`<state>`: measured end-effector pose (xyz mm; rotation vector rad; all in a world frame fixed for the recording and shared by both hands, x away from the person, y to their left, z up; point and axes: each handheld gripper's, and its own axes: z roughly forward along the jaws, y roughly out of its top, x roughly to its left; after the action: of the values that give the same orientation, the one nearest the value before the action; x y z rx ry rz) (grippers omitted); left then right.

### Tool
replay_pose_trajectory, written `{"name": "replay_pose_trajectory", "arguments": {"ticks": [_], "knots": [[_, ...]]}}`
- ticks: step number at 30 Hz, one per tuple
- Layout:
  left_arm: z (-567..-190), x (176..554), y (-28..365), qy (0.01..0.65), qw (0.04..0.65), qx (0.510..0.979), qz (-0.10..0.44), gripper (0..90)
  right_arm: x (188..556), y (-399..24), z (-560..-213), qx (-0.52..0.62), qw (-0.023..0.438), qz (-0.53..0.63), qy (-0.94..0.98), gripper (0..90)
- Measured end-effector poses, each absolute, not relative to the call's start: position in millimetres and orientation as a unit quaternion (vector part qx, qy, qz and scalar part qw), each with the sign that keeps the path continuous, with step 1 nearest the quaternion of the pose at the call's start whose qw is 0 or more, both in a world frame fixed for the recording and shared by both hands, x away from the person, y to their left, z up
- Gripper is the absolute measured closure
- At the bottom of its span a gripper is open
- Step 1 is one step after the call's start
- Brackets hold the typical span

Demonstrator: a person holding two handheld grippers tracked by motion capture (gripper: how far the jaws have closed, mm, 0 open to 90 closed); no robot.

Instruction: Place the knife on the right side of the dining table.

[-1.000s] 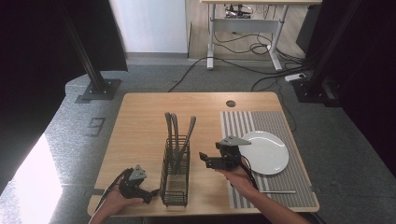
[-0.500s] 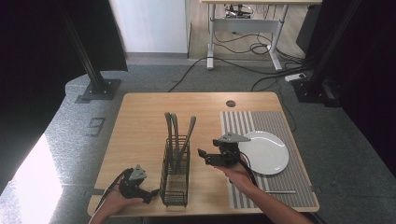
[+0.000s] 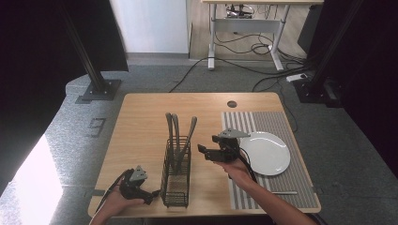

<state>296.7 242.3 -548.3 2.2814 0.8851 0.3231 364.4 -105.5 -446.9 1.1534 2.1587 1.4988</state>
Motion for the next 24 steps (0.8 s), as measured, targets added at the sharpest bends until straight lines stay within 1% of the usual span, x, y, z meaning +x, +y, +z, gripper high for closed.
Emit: {"name": "replay_pose_trajectory", "arguments": {"ticks": [6, 15, 24], "knots": [[-548.4, 296.7, 242.2, 0.339, 0.331, 0.872, 0.124, 0.0, 372.0, -100.2, -445.4, 0.392, 0.146, 0.519, 0.745, 25.8], [-548.3, 296.4, 242.2, 0.339, 0.33, 0.872, 0.124, 0.0, 383.6, -94.0, -443.8, 0.396, 0.137, 0.526, 0.74, 26.8], [-548.4, 296.3, 242.1, 0.34, 0.331, 0.871, 0.124, 0.0, 390.8, -85.8, -440.5, 0.388, 0.131, 0.533, 0.74, 31.3]]}}
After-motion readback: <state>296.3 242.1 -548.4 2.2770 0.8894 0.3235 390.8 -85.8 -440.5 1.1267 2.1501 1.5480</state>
